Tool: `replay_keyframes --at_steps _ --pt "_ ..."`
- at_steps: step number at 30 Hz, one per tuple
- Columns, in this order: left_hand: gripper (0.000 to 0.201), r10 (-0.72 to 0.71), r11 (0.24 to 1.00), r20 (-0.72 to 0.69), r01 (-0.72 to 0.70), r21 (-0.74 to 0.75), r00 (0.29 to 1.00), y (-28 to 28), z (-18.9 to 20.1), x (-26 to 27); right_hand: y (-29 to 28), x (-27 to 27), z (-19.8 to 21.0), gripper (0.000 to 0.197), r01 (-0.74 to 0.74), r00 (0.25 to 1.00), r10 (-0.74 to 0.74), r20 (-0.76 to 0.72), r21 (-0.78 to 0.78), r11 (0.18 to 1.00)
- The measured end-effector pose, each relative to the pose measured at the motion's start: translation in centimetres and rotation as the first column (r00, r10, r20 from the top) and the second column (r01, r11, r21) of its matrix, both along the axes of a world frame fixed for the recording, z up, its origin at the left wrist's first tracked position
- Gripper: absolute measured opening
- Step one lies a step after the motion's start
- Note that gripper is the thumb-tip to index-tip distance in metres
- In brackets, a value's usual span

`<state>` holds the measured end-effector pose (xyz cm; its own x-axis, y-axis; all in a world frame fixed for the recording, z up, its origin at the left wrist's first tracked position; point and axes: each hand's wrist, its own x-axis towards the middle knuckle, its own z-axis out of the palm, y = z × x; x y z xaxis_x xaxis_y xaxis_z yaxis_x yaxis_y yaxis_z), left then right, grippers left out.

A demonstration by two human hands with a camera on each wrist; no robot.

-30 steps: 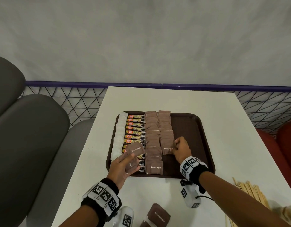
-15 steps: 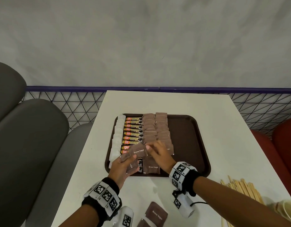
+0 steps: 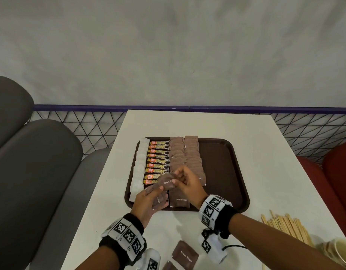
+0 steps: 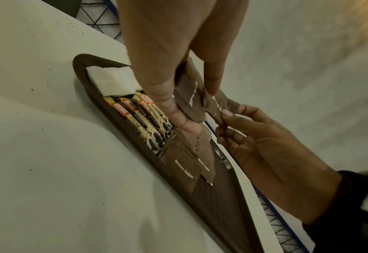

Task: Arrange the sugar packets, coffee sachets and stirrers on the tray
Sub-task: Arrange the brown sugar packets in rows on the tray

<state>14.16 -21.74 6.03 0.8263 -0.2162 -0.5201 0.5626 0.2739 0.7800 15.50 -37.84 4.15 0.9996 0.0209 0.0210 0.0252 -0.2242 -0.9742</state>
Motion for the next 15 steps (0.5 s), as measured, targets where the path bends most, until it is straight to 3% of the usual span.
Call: replay_keyframes --at_steps 7,15 --pt "0.024 0.097 0.995 -0.036 -0.097 0.017 0.995 0.2 -0.3 0.6 -4.5 0.9 -0.9 0.015 0.346 0.930 -0.358 -0.082 -0.132 0.929" --pt "0.025 0.073 0.997 0.035 -0.074 0.024 0.997 0.9 -0.7 1.4 -6.7 0.9 -3.4 0.020 0.370 0.883 -0.425 -0.202 -0.259 0.892"
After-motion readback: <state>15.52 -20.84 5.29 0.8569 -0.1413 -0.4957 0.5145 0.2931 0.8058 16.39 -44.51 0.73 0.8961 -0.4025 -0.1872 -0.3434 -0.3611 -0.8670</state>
